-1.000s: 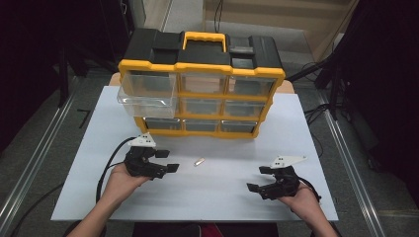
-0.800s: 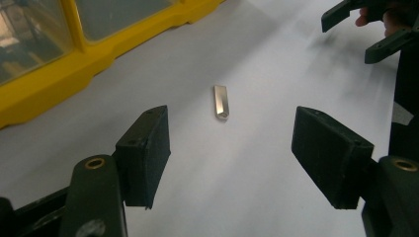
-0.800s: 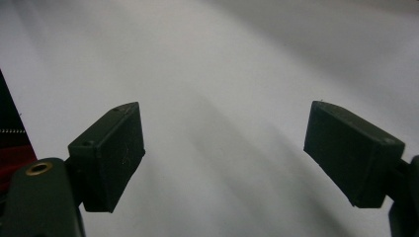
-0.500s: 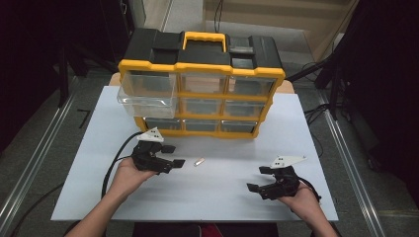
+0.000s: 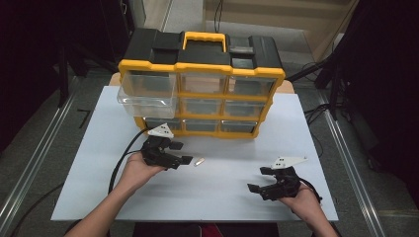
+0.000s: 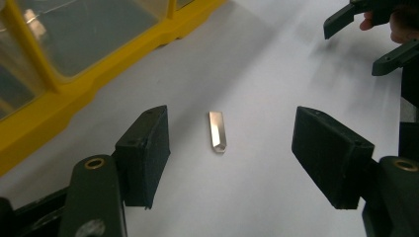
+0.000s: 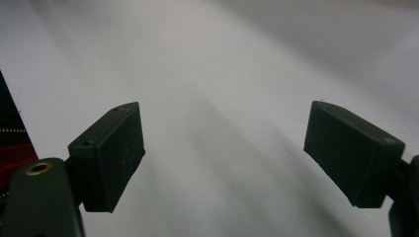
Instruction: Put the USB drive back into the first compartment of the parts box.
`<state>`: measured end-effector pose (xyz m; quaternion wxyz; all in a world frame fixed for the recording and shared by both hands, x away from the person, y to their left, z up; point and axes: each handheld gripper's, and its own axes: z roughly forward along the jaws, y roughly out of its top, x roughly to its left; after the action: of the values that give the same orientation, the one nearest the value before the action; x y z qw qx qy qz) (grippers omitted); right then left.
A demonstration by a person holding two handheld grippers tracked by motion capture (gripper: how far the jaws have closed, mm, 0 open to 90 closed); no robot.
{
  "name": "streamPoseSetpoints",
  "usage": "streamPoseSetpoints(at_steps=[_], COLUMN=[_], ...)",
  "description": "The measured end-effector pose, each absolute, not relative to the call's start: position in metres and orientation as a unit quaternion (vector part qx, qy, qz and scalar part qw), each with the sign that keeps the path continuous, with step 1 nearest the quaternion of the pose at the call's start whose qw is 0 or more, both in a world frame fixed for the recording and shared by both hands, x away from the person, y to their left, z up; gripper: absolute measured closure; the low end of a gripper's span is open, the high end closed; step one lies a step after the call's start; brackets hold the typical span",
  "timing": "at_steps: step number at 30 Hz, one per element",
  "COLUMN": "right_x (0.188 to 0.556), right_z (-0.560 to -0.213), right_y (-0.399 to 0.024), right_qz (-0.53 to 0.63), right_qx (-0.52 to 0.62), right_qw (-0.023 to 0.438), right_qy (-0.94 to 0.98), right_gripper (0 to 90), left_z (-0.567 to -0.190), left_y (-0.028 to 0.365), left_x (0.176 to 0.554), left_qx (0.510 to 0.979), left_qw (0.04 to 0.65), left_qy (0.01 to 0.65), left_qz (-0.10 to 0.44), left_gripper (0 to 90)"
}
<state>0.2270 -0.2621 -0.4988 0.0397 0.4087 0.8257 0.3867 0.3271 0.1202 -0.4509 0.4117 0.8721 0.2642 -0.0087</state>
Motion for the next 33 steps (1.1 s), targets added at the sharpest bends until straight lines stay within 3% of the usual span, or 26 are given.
streamPoseSetpoints(at_steps=[7, 33], right_x=[0.226, 0.226], right_z=[-0.499, -0.499], right_y=[-0.263, -0.264], right_qz=[0.386, 0.387], right_qx=[0.41, 0.41], right_qw=[0.04, 0.042], right_qy=[0.826, 0.825], right_gripper=[13.6, 13.6], left_z=[-0.455, -0.473], left_y=[0.107, 0.072], left_x=[0.331, 0.341], left_qx=[0.875, 0.89], left_qw=[0.413, 0.392], left_qy=[0.252, 0.232], left_qz=[-0.028, -0.02], left_gripper=[9.3, 14.1])
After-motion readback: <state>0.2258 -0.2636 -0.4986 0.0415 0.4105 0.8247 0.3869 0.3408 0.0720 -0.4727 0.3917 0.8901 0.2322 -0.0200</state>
